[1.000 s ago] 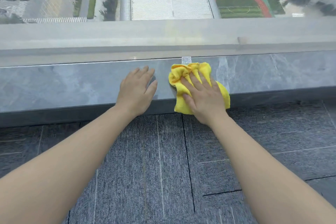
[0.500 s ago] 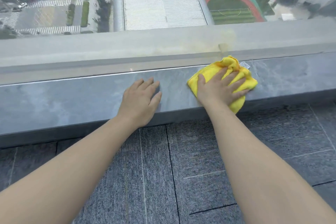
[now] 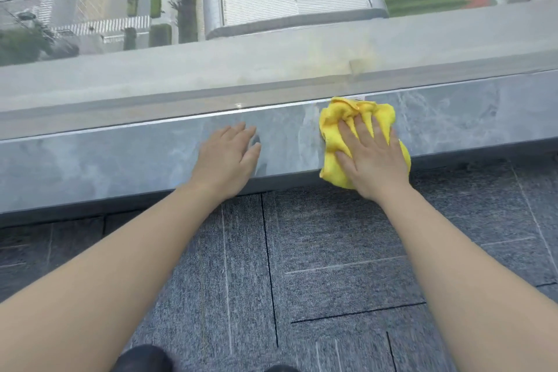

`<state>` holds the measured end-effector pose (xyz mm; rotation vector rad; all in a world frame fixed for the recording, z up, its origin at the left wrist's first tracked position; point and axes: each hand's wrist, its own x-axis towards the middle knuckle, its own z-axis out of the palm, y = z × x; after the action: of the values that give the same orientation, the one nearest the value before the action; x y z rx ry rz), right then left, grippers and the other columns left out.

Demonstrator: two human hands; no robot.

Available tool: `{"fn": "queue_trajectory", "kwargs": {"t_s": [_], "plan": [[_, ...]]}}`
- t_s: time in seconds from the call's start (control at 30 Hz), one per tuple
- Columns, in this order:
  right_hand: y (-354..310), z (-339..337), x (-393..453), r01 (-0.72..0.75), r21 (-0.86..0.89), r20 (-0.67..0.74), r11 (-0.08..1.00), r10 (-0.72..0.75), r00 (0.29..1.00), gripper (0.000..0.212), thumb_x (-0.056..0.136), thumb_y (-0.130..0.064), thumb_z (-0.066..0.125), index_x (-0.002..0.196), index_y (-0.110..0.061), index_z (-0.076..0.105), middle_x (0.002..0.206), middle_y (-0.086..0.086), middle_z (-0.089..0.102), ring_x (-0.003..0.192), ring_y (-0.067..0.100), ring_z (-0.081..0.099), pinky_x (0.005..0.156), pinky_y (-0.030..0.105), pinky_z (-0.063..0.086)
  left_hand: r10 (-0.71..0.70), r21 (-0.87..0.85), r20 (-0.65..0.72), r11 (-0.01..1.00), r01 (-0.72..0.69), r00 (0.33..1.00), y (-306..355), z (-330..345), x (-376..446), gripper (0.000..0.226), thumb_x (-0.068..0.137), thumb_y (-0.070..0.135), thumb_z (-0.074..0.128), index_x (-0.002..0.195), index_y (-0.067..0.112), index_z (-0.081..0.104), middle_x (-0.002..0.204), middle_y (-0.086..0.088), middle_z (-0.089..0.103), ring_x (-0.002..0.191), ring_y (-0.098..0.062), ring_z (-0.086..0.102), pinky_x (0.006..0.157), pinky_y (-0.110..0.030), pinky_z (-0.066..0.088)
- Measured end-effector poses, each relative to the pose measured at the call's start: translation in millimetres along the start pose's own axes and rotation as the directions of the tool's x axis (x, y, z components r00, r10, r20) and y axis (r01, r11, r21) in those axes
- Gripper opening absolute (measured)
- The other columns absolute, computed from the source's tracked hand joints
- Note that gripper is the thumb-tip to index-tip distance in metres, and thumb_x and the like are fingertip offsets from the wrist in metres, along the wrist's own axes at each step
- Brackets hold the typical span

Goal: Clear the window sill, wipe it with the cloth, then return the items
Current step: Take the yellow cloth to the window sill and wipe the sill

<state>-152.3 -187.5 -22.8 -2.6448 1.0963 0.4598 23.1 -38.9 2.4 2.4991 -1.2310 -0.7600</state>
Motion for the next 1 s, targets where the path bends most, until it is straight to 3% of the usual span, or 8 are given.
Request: {"fn": "queue_trajectory", "kwargs": {"t_s": [0.2, 0.43, 0.53, 0.63, 0.7, 0.8, 1.0], "plan": [[15.3, -10.8, 10.4, -0.379, 0.104, 0.048, 0.920, 0.376, 0.925, 0.069, 0.093, -0.053, 0.022, 0.148, -0.021, -0.005, 0.159, 0.007, -0.009, 0.146, 0.031, -0.010, 0.116, 0.053, -0.005, 0.109, 0.012, 0.078, 0.994, -0.110, 0.991, 18.9, 6.8, 14.4, 0.046, 0.094, 0.030, 0.031, 0.138, 0.018, 0.027, 0.153, -0.005, 0.022, 0.142, -0.022, 0.015, 0.116, -0.034, 0.009], [-23.0, -12.6, 46.2, -0.675, 0.292, 0.067, 0.678, 0.689, 0.721, 0.070, 0.095, -0.050, 0.020, 0.147, -0.014, -0.008, 0.158, 0.011, -0.013, 0.143, 0.037, -0.016, 0.111, 0.063, -0.007, 0.243, -0.030, -0.002, 0.970, -0.243, 0.970, 31.5, 31.6, 55.4, 0.065, 0.079, 0.046, 0.016, 0.134, 0.018, 0.036, 0.148, -0.005, 0.035, 0.138, -0.025, 0.024, 0.115, -0.034, 0.014], [-48.5, -5.2, 44.2, -0.573, 0.283, 0.007, 0.769, 0.595, 0.803, 0.068, 0.095, -0.048, 0.022, 0.148, -0.015, -0.006, 0.158, 0.011, -0.010, 0.144, 0.037, -0.015, 0.110, 0.062, -0.009, 0.273, -0.073, -0.047, 0.958, -0.276, 0.961, 30.0, 35.2, 57.4, 0.071, 0.078, 0.047, 0.011, 0.134, 0.012, 0.035, 0.146, -0.010, 0.037, 0.137, -0.026, 0.029, 0.115, -0.031, 0.013], [-45.6, 1.2, 25.5, -0.329, 0.201, -0.078, 0.923, 0.349, 0.934, 0.063, 0.095, -0.048, 0.022, 0.148, -0.023, -0.003, 0.159, 0.005, -0.007, 0.145, 0.031, -0.011, 0.113, 0.058, -0.008, 0.252, -0.101, -0.064, 0.961, -0.258, 0.966, 34.4, 34.3, 56.5, 0.073, 0.076, 0.047, 0.011, 0.132, 0.009, 0.039, 0.144, -0.013, 0.040, 0.137, -0.026, 0.030, 0.114, -0.029, 0.011], [-23.6, -0.7, 13.7, -0.197, 0.117, -0.040, 0.973, 0.203, 0.978, 0.059, 0.096, -0.047, 0.020, 0.147, -0.030, -0.003, 0.159, -0.001, -0.007, 0.146, 0.025, -0.012, 0.115, 0.052, -0.008, 0.232, -0.111, -0.085, 0.964, -0.241, 0.969, 40.4, 35.4, 56.1, 0.076, 0.074, 0.049, 0.009, 0.128, 0.009, 0.044, 0.142, -0.013, 0.043, 0.135, -0.027, 0.033, 0.114, -0.033, 0.014], [9.7, -5.7, 7.7, -0.145, 0.074, 0.041, 0.987, 0.142, 0.989, 0.055, 0.096, -0.046, 0.017, 0.145, -0.037, -0.005, 0.158, -0.007, -0.012, 0.146, 0.019, -0.016, 0.116, 0.046, -0.011, 0.246, -0.130, -0.105, 0.957, -0.258, 0.964, 48.6, 38.7, 58.2, 0.074, 0.075, 0.049, 0.012, 0.123, 0.009, 0.050, 0.137, -0.012, 0.050, 0.129, -0.030, 0.039, 0.110, -0.037, 0.023], [56.5, -8.1, 17.5, -0.148, 0.092, -0.038, 0.985, 0.152, 0.988, 0.054, 0.096, -0.046, 0.022, 0.145, -0.040, 0.002, 0.159, -0.009, -0.009, 0.146, 0.018, -0.014, 0.117, 0.045, -0.009, 0.267, -0.170, -0.198, 0.938, -0.302, 0.943, 72.5, 56.1, 69.3, 0.062, 0.079, 0.043, 0.023, 0.114, 0.006, 0.057, 0.124, -0.016, 0.060, 0.119, -0.033, 0.050, 0.105, -0.045, 0.035]]}}
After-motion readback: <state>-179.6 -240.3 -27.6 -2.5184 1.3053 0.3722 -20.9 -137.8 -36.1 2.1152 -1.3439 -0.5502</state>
